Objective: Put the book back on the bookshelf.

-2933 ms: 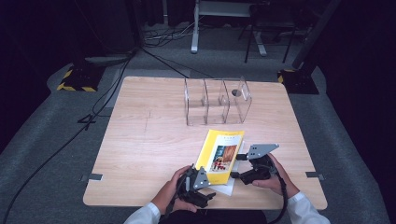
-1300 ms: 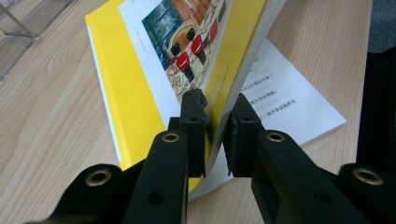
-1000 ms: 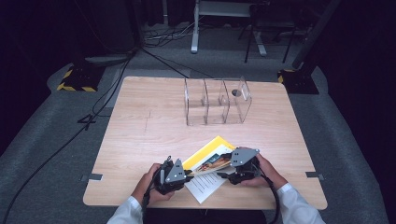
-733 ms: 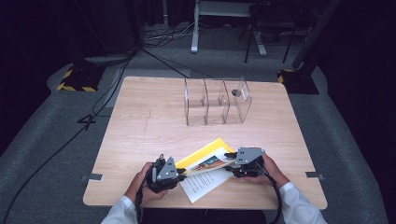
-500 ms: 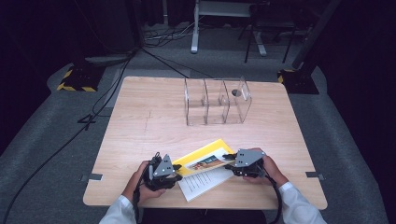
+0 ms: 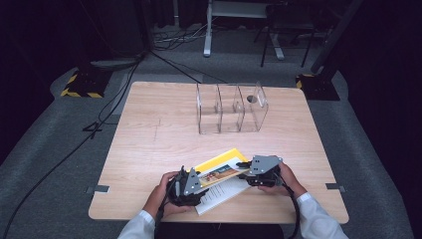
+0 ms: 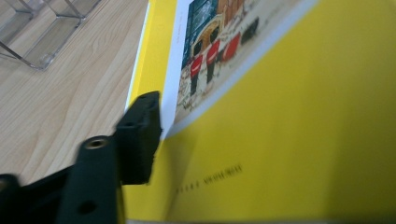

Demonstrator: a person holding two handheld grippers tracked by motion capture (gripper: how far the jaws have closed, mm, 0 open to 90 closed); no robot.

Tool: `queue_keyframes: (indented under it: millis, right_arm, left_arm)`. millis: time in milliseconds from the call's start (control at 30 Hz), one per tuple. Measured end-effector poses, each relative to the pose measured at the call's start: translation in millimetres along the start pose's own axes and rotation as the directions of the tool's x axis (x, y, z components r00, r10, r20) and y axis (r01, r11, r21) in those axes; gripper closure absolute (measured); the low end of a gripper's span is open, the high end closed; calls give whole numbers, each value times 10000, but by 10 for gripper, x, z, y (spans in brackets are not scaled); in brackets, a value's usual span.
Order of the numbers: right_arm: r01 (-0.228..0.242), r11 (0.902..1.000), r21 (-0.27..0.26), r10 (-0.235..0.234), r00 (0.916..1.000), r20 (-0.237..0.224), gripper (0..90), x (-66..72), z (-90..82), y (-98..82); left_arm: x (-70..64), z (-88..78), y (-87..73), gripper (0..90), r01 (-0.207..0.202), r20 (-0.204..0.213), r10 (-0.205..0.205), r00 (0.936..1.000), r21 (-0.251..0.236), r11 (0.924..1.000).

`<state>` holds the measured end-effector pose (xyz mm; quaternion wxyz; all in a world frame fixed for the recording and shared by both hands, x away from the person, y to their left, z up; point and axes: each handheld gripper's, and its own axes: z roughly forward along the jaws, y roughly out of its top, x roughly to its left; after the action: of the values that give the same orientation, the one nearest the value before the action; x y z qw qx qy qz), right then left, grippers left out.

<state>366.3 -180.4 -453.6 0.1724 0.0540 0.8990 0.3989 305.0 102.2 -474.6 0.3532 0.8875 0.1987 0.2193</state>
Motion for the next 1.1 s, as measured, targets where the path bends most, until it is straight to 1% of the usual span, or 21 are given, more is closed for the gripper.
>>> queue_keyframes:
  millis: [33,100,133,167,200,233,300,333,400,433,500,567,633,667,733,800,833,933,1000,1033,1100]
  right_arm:
    - [-25,10000,-15,25,10000,-1,598,5,1,8]
    - [-247,9993,-287,244,9996,-120,560,-1,-12,22]
    - [-371,9983,-445,361,9991,-238,517,-7,-24,32]
    - [-494,9975,-499,475,9981,-389,454,-11,-37,49]
    - [-490,9977,-463,472,9981,-401,412,-11,-43,64]
    - [-414,9983,-410,400,9986,-358,401,-6,-49,76]
    - [-240,9991,-362,229,9992,-314,376,4,-51,87]
    - [-242,9991,-341,229,9990,-373,369,7,-44,88]
    - [-201,9997,-167,196,9993,-322,364,6,-21,82]
    - [-201,9997,-167,196,9993,-322,364,6,-21,82]
    - [-175,9998,88,177,9997,-190,363,-18,17,52]
    - [-341,9993,180,342,9994,-56,397,-59,42,11]
    - [-367,9989,299,361,9992,192,468,-95,55,-48]
    - [-407,9986,324,402,9991,156,495,-104,54,-68]
    - [-444,9989,129,442,9989,133,570,-130,36,-126]
    - [-528,9981,-307,524,9985,-130,636,-145,11,-166]
    - [-502,9978,-422,493,9985,-230,656,-144,6,-173]
    - [-113,9979,-643,89,9992,-385,709,-89,2,-157]
    - [238,9976,-643,-260,9991,-330,739,-28,12,-124]
    - [401,9970,-660,-422,9986,-307,751,4,22,-103]
    - [508,9966,-656,-530,9980,-334,765,39,33,-77]
  left_arm:
    - [5,-13,0,589,-49,-21,48,10000,-126,9999]
    - [18,-52,-1,701,-121,-36,121,9999,-258,9996]
    - [23,-75,3,729,-180,-8,180,9998,-332,9993]
    - [22,-91,7,740,-234,-48,233,9997,-359,9991]
    - [16,-101,10,748,-292,-97,289,9995,-377,9989]
    - [15,-112,10,753,-337,-139,332,9994,-374,9987]
    - [31,-138,3,756,-269,-24,268,9996,-523,9983]
    - [40,-157,-2,755,-207,-5,207,9998,-604,9980]
    - [69,-208,-14,756,-139,231,156,9996,-717,9973]
    - [69,-208,-14,758,-139,231,156,9996,-717,9973]
    - [87,-253,-34,766,-89,298,112,9995,-759,9971]
    - [94,-273,-52,775,-209,303,230,9993,-668,9975]
    - [112,-295,-74,776,-273,321,291,9991,-555,9981]
    - [134,-313,-92,776,-262,357,281,9990,-531,9982]
    - [171,-335,-120,775,-157,488,180,9986,-483,9987]
    - [227,-355,-150,764,55,643,-23,9979,-486,9988]
    - [258,-365,-166,757,197,662,-164,9977,-506,9985]
    - [351,-387,-216,723,619,739,-578,9956,-543,9966]
    - [410,-400,-253,689,930,713,-891,9935,-533,9942]
    - [432,-406,-266,671,1008,770,-971,9923,-470,9938]
    - [467,-420,-297,625,1204,705,-1171,9906,-451,9917]
